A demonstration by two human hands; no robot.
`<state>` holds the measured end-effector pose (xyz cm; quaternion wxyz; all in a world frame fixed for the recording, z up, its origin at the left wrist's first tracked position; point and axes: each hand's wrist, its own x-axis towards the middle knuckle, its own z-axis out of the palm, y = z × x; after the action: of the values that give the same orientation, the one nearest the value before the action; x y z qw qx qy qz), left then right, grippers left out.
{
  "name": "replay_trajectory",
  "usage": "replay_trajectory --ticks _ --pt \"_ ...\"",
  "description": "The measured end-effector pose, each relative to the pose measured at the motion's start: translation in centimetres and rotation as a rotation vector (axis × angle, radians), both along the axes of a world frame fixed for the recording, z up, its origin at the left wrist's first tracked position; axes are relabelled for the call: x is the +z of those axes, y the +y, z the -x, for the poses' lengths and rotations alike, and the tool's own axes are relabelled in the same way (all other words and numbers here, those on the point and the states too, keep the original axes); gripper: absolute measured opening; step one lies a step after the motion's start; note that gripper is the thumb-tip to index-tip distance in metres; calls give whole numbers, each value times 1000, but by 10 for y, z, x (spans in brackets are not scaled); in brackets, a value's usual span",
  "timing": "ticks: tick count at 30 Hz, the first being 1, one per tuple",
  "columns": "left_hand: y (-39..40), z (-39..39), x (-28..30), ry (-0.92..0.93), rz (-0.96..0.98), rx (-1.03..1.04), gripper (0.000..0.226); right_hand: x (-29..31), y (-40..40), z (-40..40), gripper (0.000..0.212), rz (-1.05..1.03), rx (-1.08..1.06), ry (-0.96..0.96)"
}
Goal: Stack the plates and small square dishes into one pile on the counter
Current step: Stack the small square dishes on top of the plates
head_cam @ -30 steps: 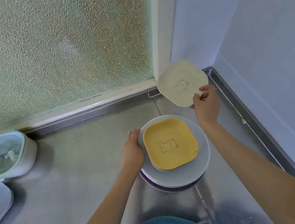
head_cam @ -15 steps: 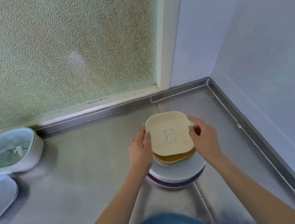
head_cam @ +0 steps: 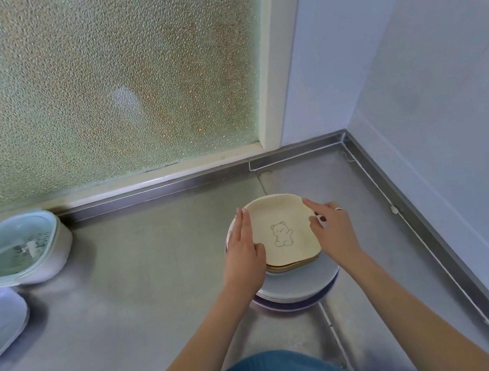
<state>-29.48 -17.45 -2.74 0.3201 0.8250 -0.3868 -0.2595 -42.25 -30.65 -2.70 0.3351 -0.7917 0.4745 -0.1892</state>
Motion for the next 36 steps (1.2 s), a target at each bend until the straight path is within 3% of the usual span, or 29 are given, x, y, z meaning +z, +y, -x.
replay_trajectory --ticks 18,20,24,26,30,36 --pt "9 -1 -8 -141 -68 -124 63 -6 -6 -4 36 -192 4 -135" --pt "13 -4 -10 -70 -51 -82 57 -5 -7 3 37 -267 -29 -189" --pt "16 -14 -19 310 92 233 51 -15 -12 23 42 -288 -164 -209" --pt "20 -17 -25 424 47 251 51 -25 -13 31 43 -327 -209 -180" --pt "26 -17 -28 449 -31 156 67 -43 -8 35 47 -522 -181 -182" --pt "27 -14 -29 468 15 228 68 -51 -1 26 45 -534 -226 -168"
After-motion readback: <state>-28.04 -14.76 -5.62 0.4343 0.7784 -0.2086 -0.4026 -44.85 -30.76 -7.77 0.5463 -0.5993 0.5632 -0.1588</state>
